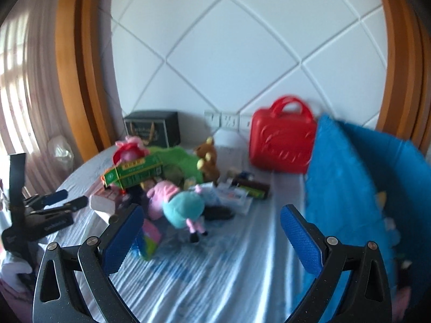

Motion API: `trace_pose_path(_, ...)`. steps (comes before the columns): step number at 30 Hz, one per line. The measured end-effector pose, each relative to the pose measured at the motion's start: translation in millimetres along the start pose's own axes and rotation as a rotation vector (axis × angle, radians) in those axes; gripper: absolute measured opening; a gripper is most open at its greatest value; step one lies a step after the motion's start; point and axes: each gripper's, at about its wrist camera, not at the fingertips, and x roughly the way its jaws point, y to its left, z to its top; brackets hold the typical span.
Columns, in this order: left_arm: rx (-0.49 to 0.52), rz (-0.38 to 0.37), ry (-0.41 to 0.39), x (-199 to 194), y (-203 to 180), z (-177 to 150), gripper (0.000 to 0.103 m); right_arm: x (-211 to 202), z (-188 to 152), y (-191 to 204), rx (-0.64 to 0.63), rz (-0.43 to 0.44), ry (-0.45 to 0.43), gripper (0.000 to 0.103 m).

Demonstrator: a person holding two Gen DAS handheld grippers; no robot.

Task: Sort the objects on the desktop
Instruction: 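Withdraw both open tools from the crate back toward the toy pile, then grasp the Peppa Pig plush with both tools from either side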

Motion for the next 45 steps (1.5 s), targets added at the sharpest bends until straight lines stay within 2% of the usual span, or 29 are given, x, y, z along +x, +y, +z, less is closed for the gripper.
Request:
trace_pose_path(4,0.018,-0.022,0.037,30,17,-2,0.064,52,-10,10,0.031,-0.002,0.105,0.102)
trace_pose_path(9,0.040,-0.037,0.102,68,16,-5,0.064,113,-28,13,0.060,0.000,0.246,0.102)
trace_pose_path(16,0.093,-0.078,0.168,124,2,4,0.064,176,-39,15,0.066,-0.014,0.350,0.102)
trace_pose_path(28,0.185,-0.129,0.285,227,-16,13,0.064,268,-42,33,0.082,-0.003,0.455,0.102)
trace_pose_path(34,0.247,-0.166,0.318,258,-27,13,0.064,299,-39,39,0.096,-0.006,0.491,0.102)
trace_pose_path(38,0.259,-0.193,0.338,270,-30,10,0.064,327,-48,47,0.051,-0.018,0.553,0.102)
trace_pose_path(41,0.268,-0.216,0.347,276,-35,9,0.064,330,-48,34,0.058,-0.040,0.535,0.102)
trace_pose_path(45,0.276,-0.316,0.371,284,-47,9,0.064,330,-44,5,0.087,-0.067,0.541,0.102)
